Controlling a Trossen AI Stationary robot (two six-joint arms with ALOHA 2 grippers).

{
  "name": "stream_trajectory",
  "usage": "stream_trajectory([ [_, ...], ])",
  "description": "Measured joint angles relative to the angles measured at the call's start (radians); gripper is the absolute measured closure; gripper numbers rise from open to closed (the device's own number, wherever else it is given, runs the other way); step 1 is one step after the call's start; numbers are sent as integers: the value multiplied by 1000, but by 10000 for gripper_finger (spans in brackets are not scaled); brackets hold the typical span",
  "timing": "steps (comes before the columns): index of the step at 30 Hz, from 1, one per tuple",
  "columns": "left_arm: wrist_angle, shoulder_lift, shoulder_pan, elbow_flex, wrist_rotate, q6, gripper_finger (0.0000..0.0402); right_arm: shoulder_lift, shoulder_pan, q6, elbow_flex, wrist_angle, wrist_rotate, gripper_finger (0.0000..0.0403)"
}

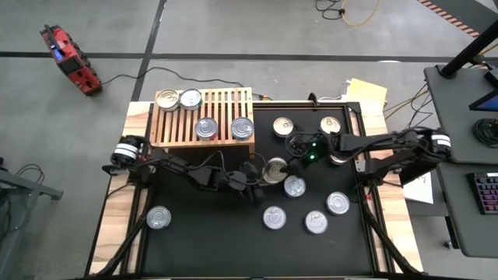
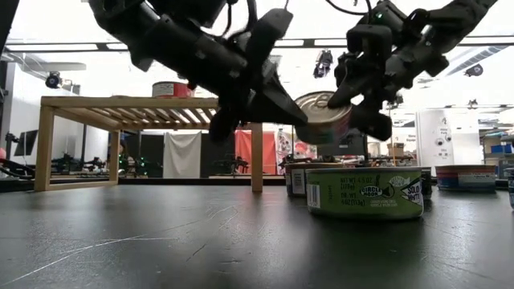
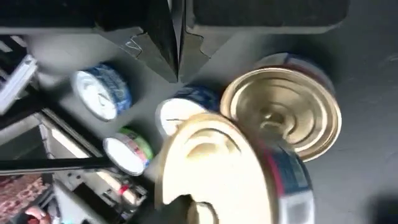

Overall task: Stack canned seafood by type on shelf
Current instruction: Put the blue pink tuna can on the shelf

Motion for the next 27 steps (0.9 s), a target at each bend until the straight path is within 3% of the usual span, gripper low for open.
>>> stream_trajectory([
  [12, -4, -114, -31, 2, 0, 0, 401, -163, -64, 156, 0, -50, -9, 217],
  [22, -20, -226, -31, 2, -8, 6, 402, -163, -120, 234, 0, 66, -82, 217],
  [27, -95, -302, -31, 11, -92, 17, 401, -139, -156, 274, 2, 169, -140, 217],
])
